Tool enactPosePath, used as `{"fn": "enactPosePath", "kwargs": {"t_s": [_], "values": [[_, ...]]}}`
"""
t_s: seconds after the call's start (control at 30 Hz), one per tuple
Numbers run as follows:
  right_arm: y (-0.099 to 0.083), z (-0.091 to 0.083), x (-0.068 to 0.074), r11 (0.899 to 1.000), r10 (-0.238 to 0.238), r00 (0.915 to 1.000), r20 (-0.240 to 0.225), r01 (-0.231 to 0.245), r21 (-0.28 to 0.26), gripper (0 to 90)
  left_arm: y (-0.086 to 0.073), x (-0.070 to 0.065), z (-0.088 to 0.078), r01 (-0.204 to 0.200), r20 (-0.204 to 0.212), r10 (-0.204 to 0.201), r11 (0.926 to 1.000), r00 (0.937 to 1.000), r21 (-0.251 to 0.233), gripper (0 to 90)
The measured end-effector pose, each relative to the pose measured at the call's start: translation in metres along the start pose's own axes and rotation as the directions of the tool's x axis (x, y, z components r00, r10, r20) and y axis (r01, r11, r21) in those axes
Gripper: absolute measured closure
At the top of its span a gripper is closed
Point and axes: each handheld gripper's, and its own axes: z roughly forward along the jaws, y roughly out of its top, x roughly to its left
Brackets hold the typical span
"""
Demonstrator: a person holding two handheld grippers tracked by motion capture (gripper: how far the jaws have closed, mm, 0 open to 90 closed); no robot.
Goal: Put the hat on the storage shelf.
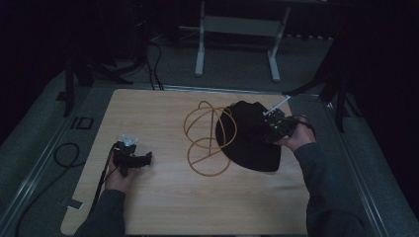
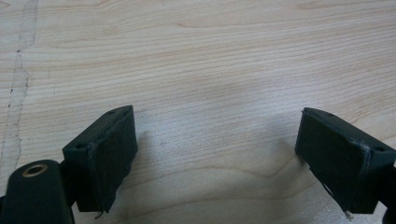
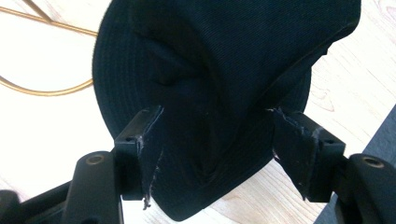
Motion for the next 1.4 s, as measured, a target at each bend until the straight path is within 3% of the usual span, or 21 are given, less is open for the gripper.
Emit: {"fn": "enactPosePath", "kwargs": {"t_s": [0.2, 0.4, 0.7, 0.9, 1.13, 1.4], "values": [[0.013, 0.006, -0.005, 0.996, 0.011, 0.9997, -0.023, -0.009, 0.09, 38.0, 0.0, 0.0, 0.0, 0.0, 0.0, 0.0, 1.0, 1.0, 0.001, 13.0], [0.023, 0.009, -0.011, 0.992, 0.03, 0.9985, -0.046, -0.024, 0.12, 40.8, 0.0, 0.0, 0.0, 0.0, 0.0, 0.0, 1.0, 1.0, 0.001, 13.0], [0.033, 0.02, -0.014, 0.979, 0.042, 0.9953, -0.087, -0.023, 0.204, 48.7, 0.0, 0.0, 0.0, 0.0, 0.0, 0.0, 1.0, 1.0, 0.001, 13.0], [0.039, 0.028, -0.013, 0.964, 0.048, 0.995, -0.087, -0.023, 0.264, 54.3, 0.0, 0.0, 0.0, 0.0, 0.0, 0.0, 1.0, 1.0, 0.001, 13.0], [0.044, 0.043, -0.01, 0.938, 0.062, 0.994, -0.09, -0.027, 0.347, 64.5, 0.0, 0.0, 0.0, 0.0, 0.0, 0.0, 1.0, 1.0, 0.001, 13.0], [0.046, 0.048, -0.012, 0.928, 0.07, 0.9928, -0.097, -0.029, 0.371, 77.0, 0.0, 0.0, 0.0, 0.0, 0.0, 0.0, 1.0, 1.0, 0.001, 13.0]]}}
